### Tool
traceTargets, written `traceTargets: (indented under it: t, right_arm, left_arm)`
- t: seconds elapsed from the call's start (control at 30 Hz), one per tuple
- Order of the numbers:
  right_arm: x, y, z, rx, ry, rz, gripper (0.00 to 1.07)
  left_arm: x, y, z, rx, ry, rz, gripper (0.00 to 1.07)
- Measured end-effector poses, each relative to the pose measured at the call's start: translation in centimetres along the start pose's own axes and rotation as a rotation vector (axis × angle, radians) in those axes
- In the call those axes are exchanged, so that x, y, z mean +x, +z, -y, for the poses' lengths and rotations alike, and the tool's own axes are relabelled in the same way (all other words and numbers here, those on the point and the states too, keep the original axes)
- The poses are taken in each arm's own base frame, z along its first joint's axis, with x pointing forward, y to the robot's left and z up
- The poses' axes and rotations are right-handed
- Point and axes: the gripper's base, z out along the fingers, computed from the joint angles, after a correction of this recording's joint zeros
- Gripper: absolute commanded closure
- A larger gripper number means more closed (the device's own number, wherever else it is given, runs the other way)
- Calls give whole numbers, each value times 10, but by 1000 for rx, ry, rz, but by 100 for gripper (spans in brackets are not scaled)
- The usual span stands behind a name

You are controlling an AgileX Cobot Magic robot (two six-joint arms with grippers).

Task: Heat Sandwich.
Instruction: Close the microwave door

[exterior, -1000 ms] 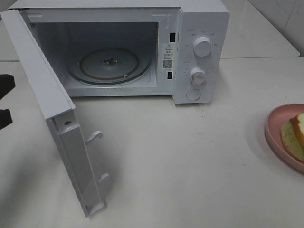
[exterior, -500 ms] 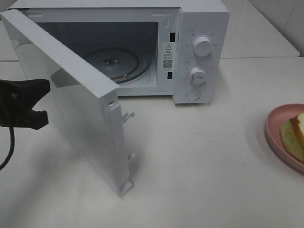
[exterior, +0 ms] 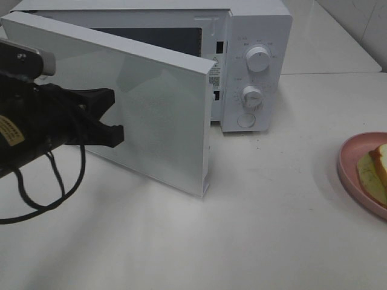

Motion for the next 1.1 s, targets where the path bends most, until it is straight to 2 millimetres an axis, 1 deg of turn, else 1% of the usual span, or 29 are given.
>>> traceTargets:
  t: [0.03, 0.1, 0.2, 0.27, 0.33, 0.37, 0.4, 0.47, 0.53, 0.57, 0.63, 0.7, 0.77, 0.9, 0.93, 1.03, 1.1]
  right_arm:
    - [0, 0, 0, 0, 0, 0, 31]
    - [0, 0, 0, 0, 0, 0, 31]
    - [0, 0, 0, 0, 0, 0, 31]
    - [0, 0, 0, 0, 0, 0, 31]
    - [0, 0, 0, 0, 0, 0, 31]
    - [0, 0, 0, 0, 0, 0, 31]
    - [0, 0, 0, 0, 0, 0, 31]
    - [0, 0, 0, 0, 0, 0, 31]
    - [0, 0, 0, 0, 0, 0, 31]
    - [0, 0, 0, 0, 0, 0, 31]
    - [0, 0, 0, 0, 0, 0, 31]
    - [0, 0, 0, 0, 0, 0, 31]
    - [0, 0, 0, 0, 0, 0, 31]
    - [0, 0, 0, 0, 0, 0, 31]
    - [0, 0, 0, 0, 0, 0, 31]
    - [0, 0, 0, 0, 0, 0, 31]
    - [0, 0, 0, 0, 0, 0, 31]
  left_arm:
    - [-2, 7, 7, 7, -1, 7, 106]
    - [-2, 10, 9, 10, -5, 9, 106]
    - [-6, 25, 19, 20, -6, 26, 106]
    - [-7, 28, 22, 19, -9, 30, 106]
    - [-11, 40, 28, 19, -25, 41, 106]
    - [-12, 44, 30, 20, -25, 44, 106]
    - [-12, 44, 30, 20, -25, 44, 106]
    - [-17, 56, 36, 16, -21, 45, 106]
    - [-19, 63, 40, 9, -19, 45, 106]
    - [-19, 63, 40, 9, -19, 45, 106]
    - [-23, 73, 46, -1, -21, 49, 106]
    - [-24, 77, 48, -3, -22, 54, 106]
    - [-28, 87, 50, -7, -30, 59, 106]
    - [-28, 96, 53, -7, -30, 46, 106]
    - [-28, 102, 54, -12, -28, 43, 106]
    - [-29, 107, 54, -20, -34, 48, 106]
    - [-31, 115, 55, -25, -36, 57, 106]
